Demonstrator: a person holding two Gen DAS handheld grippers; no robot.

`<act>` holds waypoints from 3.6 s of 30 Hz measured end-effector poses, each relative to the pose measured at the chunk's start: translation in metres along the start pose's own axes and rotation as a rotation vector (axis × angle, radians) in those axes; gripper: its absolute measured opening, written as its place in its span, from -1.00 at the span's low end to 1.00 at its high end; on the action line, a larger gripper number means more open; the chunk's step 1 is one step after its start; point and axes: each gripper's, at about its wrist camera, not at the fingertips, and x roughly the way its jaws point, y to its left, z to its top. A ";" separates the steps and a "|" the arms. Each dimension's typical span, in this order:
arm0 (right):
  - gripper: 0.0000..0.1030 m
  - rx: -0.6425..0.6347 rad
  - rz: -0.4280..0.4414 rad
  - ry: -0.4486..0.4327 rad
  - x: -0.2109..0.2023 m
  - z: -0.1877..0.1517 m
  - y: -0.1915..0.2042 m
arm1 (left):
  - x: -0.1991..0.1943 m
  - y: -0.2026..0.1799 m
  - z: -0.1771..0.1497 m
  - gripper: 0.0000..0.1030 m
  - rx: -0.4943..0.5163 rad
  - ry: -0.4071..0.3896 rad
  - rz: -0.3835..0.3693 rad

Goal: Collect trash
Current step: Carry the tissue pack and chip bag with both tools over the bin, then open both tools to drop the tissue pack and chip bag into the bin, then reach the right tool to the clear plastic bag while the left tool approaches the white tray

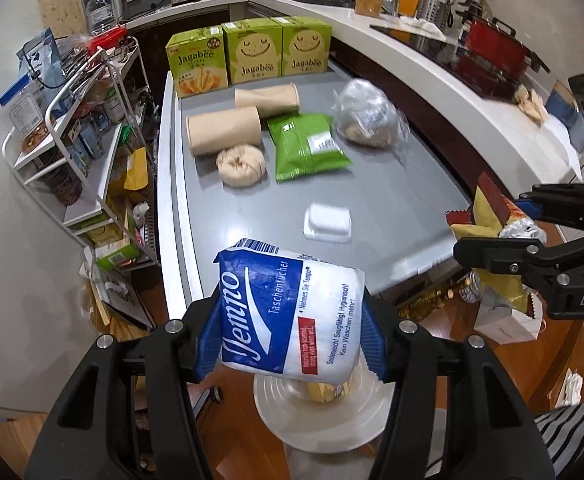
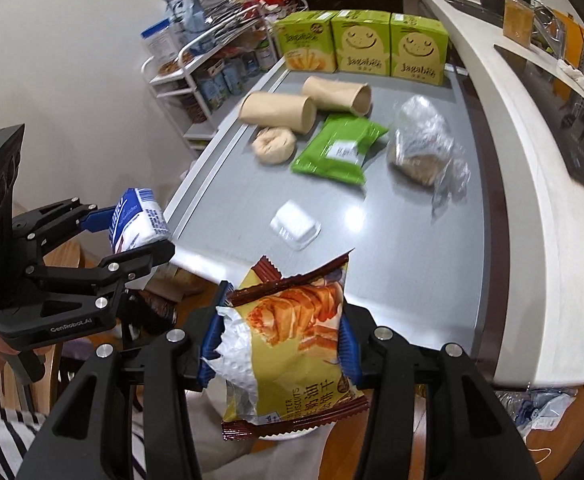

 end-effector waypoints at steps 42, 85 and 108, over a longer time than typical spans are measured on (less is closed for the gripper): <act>-0.13 0.019 -0.044 0.376 0.148 -0.104 0.010 | 0.104 -0.024 -0.114 0.12 -0.048 0.334 -0.003; 0.67 -0.002 -0.278 0.063 0.056 -0.051 -0.012 | 0.062 -0.005 -0.086 0.68 -0.081 0.196 0.027; 0.90 -0.111 -0.437 -0.144 0.028 0.118 -0.048 | 0.042 -0.025 0.026 0.97 0.057 -0.055 0.054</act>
